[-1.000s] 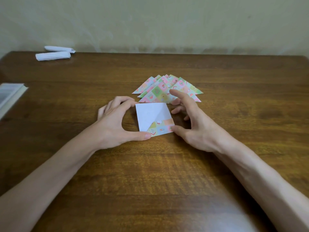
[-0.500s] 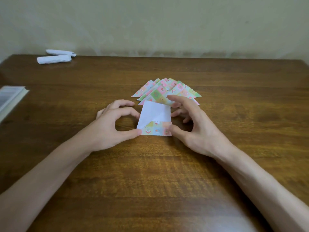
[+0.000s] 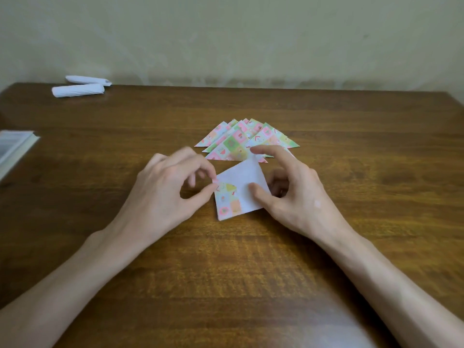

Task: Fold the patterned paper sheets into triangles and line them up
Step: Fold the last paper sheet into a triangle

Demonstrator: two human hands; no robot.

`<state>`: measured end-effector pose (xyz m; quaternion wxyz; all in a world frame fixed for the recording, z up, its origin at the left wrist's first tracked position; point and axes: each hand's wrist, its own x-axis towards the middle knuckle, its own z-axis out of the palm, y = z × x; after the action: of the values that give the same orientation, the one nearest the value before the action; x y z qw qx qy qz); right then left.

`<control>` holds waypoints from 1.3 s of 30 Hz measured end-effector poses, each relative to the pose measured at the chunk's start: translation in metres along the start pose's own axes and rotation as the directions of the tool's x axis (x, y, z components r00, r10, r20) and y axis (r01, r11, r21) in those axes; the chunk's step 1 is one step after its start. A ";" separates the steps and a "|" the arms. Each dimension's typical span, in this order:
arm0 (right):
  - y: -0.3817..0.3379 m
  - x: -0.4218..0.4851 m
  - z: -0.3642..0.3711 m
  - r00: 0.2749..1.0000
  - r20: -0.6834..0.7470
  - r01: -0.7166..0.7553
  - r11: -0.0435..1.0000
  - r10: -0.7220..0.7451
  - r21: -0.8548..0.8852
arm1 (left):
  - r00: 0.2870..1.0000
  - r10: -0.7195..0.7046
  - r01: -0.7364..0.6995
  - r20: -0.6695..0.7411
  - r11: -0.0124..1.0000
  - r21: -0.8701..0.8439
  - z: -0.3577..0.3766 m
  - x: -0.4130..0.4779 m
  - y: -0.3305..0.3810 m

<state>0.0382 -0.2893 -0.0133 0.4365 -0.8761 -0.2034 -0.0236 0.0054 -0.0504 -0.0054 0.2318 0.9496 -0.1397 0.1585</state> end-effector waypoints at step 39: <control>0.007 -0.005 0.000 0.943 0.232 0.264 0.961 -0.238 -0.087 | 0.892 0.297 -0.262 0.340 0.954 -0.147 -0.012 -0.001 -0.013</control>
<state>0.0368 -0.2948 -0.0198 0.3528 -0.8643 -0.3585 0.0057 0.0064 -0.0334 -0.0004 0.2230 0.9200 -0.3221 0.0073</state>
